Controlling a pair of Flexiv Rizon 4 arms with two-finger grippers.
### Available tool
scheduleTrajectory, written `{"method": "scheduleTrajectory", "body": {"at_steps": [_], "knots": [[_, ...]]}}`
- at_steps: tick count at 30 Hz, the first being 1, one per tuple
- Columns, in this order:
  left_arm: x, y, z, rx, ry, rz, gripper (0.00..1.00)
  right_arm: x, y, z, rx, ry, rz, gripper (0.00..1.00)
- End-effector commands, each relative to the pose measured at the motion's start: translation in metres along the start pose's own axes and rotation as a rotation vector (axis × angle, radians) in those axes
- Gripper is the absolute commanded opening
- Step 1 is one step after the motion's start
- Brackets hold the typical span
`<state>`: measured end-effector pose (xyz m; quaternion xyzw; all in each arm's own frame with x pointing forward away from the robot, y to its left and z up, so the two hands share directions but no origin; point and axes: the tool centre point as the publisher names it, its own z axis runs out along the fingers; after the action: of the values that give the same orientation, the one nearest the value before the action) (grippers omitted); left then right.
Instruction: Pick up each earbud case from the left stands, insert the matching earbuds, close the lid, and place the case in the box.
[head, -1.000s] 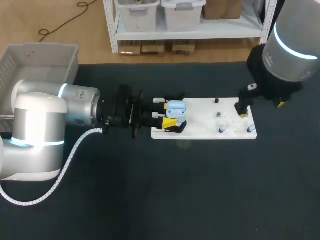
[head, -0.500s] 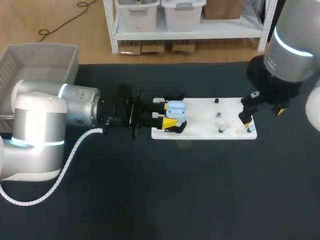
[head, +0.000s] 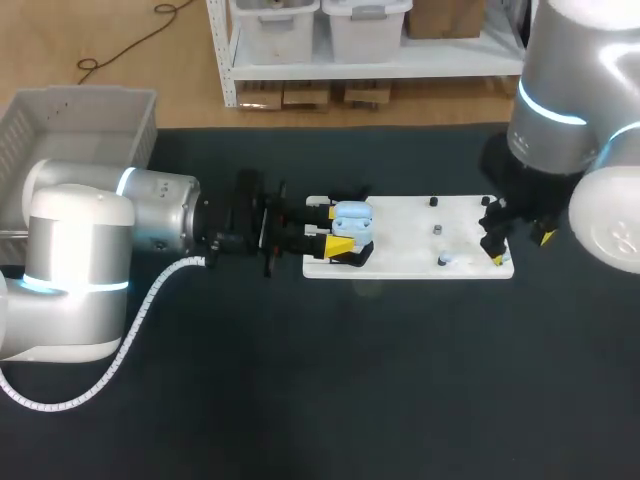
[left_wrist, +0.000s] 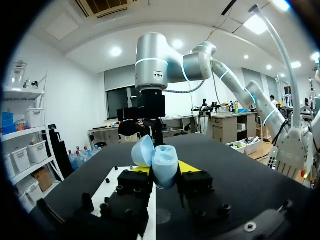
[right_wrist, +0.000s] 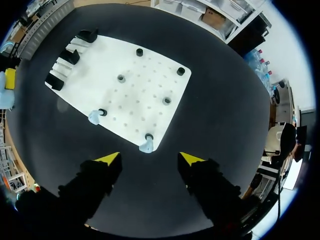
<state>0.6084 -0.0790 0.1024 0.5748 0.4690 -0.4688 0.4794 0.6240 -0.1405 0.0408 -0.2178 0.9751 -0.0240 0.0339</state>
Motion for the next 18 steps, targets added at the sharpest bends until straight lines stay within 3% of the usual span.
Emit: {"method": "scheduleTrajectory", "body": {"at_steps": [1, 5, 7, 11, 18], "knots": [[0.001, 0.001, 0.000, 0.003, -0.001, 0.001, 0.00, -0.003, 0.003, 0.003, 0.005, -0.002, -0.008, 0.65], [0.001, 0.001, 0.000, 0.003, -0.001, 0.001, 0.00, -0.004, 0.005, 0.005, 0.011, -0.002, -0.017, 0.64], [0.001, 0.001, 0.000, 0.003, -0.001, 0.001, 0.00, -0.004, 0.005, 0.007, 0.016, 0.002, -0.021, 0.54], [0.001, 0.001, 0.000, 0.003, -0.001, 0.001, 0.00, -0.005, 0.006, 0.010, 0.020, 0.006, -0.025, 0.50], [0.001, 0.001, 0.000, 0.003, -0.001, 0.001, 0.00, -0.007, 0.008, 0.014, 0.027, 0.010, -0.026, 0.50]]}}
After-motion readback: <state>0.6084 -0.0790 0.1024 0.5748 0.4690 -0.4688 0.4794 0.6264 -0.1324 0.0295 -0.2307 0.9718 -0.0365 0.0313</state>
